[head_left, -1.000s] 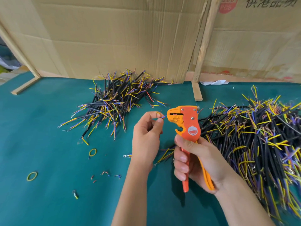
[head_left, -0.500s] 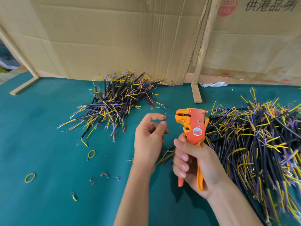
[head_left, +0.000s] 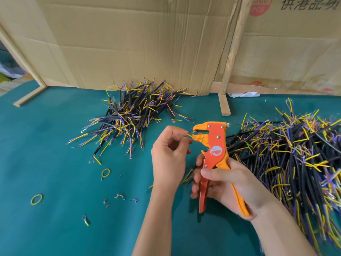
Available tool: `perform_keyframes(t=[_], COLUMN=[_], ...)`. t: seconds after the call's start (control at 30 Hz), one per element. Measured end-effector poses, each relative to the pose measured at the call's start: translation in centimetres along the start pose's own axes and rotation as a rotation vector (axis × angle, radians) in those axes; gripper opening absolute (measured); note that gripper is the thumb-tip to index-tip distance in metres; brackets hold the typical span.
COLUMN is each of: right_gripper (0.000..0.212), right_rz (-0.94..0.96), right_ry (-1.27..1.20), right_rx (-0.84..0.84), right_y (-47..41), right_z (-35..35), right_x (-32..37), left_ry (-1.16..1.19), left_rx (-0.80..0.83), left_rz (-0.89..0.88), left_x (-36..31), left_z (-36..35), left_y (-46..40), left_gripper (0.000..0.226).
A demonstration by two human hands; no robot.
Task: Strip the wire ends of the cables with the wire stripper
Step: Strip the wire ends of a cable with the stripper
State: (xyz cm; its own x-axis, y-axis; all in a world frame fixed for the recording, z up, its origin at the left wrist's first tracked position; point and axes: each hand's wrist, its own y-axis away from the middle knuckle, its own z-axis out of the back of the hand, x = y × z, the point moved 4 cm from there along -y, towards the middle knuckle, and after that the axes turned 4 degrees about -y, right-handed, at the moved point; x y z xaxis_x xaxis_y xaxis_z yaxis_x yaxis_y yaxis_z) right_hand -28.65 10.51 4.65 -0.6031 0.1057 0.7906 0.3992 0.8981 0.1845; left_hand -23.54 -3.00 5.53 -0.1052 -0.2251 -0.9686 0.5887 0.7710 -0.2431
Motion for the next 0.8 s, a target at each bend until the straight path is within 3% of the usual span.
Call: perform_keyframes(t=[0.8], right_gripper=[0.029], right_rz=[0.011], right_ry=[0.017], right_rx=[0.049], right_y=[0.4], right_z=[0.96], right_x=[0.59], left_ry=[0.019], left_rx=[0.029], left_rz=[-0.023], left_x=[0.17], left_z=[0.2], left_y=[-0.08], left_gripper=[0.02])
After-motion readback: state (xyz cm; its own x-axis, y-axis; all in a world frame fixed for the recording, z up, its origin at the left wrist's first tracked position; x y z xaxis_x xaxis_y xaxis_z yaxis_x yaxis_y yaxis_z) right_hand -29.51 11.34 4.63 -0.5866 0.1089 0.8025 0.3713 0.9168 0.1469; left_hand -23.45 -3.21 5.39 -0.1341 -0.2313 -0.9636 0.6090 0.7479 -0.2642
